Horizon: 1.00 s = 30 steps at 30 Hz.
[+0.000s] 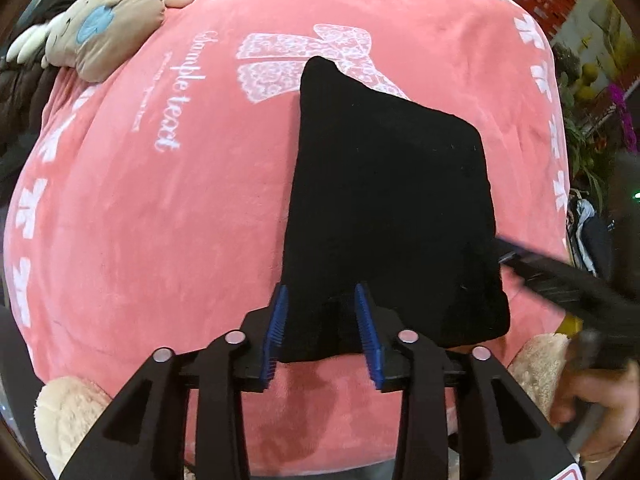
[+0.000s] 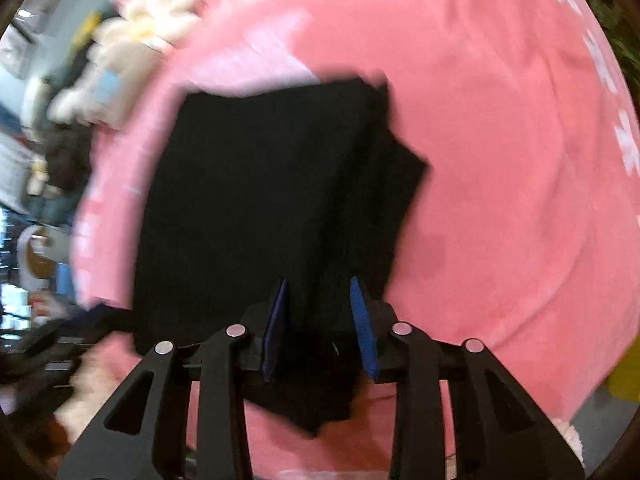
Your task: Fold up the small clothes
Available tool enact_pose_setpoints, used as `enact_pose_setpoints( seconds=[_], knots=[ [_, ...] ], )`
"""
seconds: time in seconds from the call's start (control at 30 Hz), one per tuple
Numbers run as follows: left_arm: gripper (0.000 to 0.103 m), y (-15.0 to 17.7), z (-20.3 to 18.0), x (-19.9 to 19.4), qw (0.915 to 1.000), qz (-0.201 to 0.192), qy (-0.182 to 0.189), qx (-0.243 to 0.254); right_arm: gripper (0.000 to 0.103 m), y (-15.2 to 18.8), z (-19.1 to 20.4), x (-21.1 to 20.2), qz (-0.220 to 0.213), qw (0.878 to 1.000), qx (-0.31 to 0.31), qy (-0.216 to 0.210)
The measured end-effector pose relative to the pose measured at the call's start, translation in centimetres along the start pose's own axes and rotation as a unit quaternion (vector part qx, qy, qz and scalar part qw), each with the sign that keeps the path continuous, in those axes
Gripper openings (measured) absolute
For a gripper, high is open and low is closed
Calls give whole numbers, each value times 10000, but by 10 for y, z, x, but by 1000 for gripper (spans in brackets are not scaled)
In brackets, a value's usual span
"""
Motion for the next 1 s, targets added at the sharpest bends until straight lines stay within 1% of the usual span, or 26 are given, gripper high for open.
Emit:
enact_pose_setpoints(
  seconds=[0.03, 0.13, 0.2, 0.27, 0.3, 0.37, 0.4, 0.43, 0.5, 0.53, 0.6, 0.67, 0.73, 0.77, 0.8, 0.83, 0.87, 0.9, 0.93, 0.97, 1.0],
  knots=[
    [34, 2, -3, 3, 10000, 56, 34, 29, 30, 2, -3, -2, -73, 9999, 79, -22],
    [34, 4, -2, 6, 9999, 126, 59, 79, 34, 3, -2, -27, -301, 9989, 271, -216],
    [34, 6, 2, 6, 9999, 124, 64, 71, 40, 4, -5, -39, -425, 9984, 321, -174],
    [34, 8, 4, 9, 9999, 143, 87, 21, 55, 6, -11, -43, -450, 9985, 315, -82],
    [35, 8, 6, 11, 9998, 138, 110, -19, 58, 8, -14, -44, -457, 9984, 335, -56],
    [47, 10, 7, 12, 9997, 127, 191, -100, 69, 11, -14, -42, -439, 9983, 369, -82],
    [58, 9, 8, 12, 9993, 120, 297, -168, 73, 9, -9, -36, -419, 9982, 416, -137],
    [68, 7, 9, 13, 9979, 108, 547, -328, 79, 10, -9, -33, -397, 9980, 455, -181],
    [72, 4, 11, 16, 9932, 97, 951, -659, 80, 11, -6, -27, -317, 9978, 494, -296],
    [72, 0, 16, 20, 9909, 117, 1055, -822, 80, 13, -6, -24, -273, 9977, 512, -350],
    [74, -5, 26, 30, 9898, 179, 1020, -980, 82, 16, -5, -17, -191, 9971, 590, -448],
    [74, -8, 32, 47, 9886, 369, 998, -1064, 82, 16, -6, -7, -68, 9962, 691, -518],
    [76, -9, 31, 64, 9835, 586, 1235, -1183, 82, 12, -5, 3, 20, 9949, 800, -610],
    [77, -10, 30, 70, 9812, 648, 1302, -1270, 81, 11, -5, 6, 44, 9943, 849, -648],
    [81, -13, 29, 71, 9800, 619, 1364, -1312, 79, 8, -5, 10, 69, 9925, 970, -740],
    [77, -17, 27, 71, 9805, 547, 1399, -1269, 68, 5, -4, 11, 59, 9907, 1059, -849],
    [64, -19, 23, 69, 9799, 507, 1508, -1205, 45, 1, -1, 12, 68, 9884, 1130, -1013],
    [37, -20, 17, 66, 9760, 527, 1761, -1171, 31, -1, 5, 11, 130, 9862, 1140, -1192],
    [30, -19, 14, 63, 9716, 567, 1909, -1276, 25, -3, 9, 10, 140, 9864, 1115, -1196],
    [26, -20, 15, 58, 9708, 522, 1943, -1304, 22, -7, 14, 5, 91, 9891, 963, -1107],
    [23, -20, 14, 52, 9705, 478, 1989, -1279, 21, -10, 23, -3, -2, 9927, 661, -1012]
  ],
)
Point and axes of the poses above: each gripper's, at about its wrist camera, not at the fingertips, and x roughly the way its jaws point, z to its left, y to its underside, the point moved 10 cm from there along x, roughly the way its jaws point, and after that the axes turned 5 degrees about y, right-handed, at the moved point
